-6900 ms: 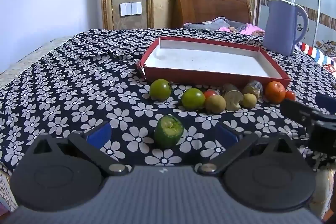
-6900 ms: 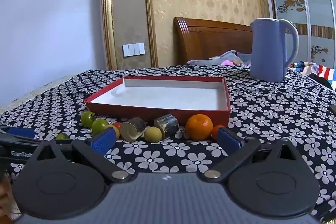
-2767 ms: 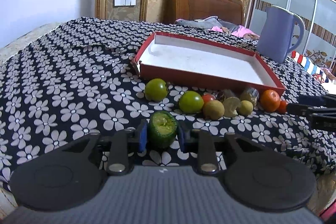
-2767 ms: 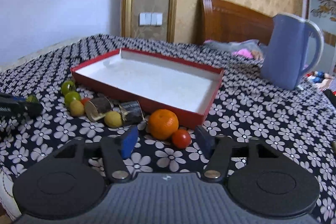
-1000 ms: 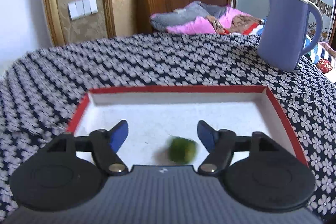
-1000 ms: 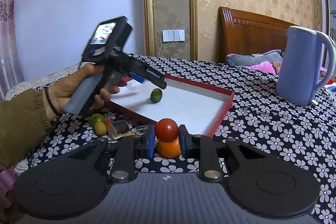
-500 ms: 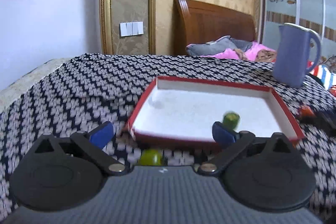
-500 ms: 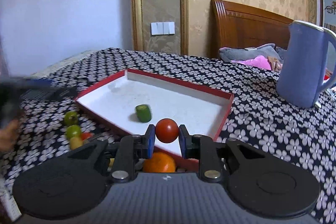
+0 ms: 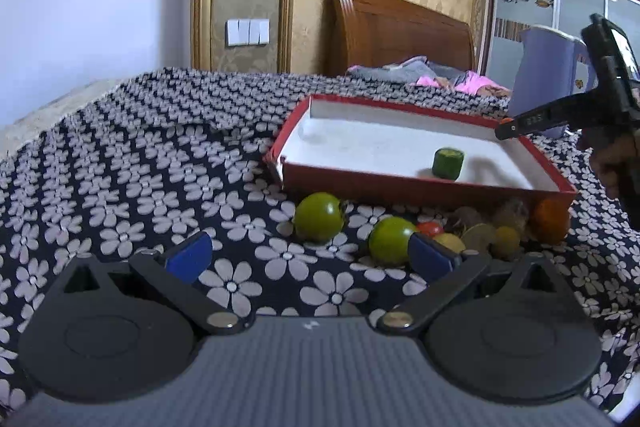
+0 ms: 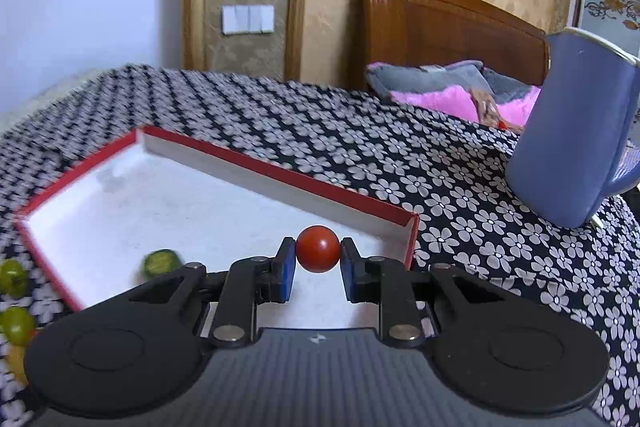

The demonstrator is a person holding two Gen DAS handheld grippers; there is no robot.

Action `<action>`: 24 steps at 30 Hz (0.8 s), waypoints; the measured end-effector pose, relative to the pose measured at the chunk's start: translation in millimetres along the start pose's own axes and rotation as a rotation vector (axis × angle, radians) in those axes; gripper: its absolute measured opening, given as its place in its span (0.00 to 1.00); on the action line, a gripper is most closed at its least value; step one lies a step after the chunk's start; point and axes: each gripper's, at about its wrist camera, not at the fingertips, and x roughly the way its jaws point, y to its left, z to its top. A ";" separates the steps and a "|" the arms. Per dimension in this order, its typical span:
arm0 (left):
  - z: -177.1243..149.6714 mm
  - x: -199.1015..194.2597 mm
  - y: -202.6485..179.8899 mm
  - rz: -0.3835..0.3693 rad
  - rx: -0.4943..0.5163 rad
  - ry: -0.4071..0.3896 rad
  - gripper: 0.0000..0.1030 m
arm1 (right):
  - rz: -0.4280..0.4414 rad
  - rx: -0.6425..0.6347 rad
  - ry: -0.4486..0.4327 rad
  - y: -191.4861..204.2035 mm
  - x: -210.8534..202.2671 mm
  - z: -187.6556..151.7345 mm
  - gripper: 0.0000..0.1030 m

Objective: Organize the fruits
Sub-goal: 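Carry the lime into the tray and open the left gripper while the right drops the tomato in, then grasp a large green tomato with the left gripper while the right grasps the mandarin orange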

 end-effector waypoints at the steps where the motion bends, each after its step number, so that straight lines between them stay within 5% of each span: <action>1: -0.2 2.8 0.6 0.000 -0.004 0.011 1.00 | -0.010 -0.008 0.010 2.0 6.5 -0.3 0.23; 7: 2.2 2.0 3.6 0.023 -0.018 0.018 1.00 | -0.017 0.024 0.012 3.7 1.9 -5.9 0.24; 16: 60.3 18.7 6.4 0.030 -0.075 0.071 0.99 | 0.101 0.042 -0.182 12.7 -105.9 -44.3 0.24; 19: 70.6 37.4 -1.0 0.038 -0.058 0.128 0.89 | 0.112 0.030 -0.213 22.1 -126.9 -63.1 0.31; 24: 69.4 57.7 -7.6 0.049 -0.035 0.180 0.88 | 0.067 0.012 -0.238 28.8 -140.1 -82.7 0.46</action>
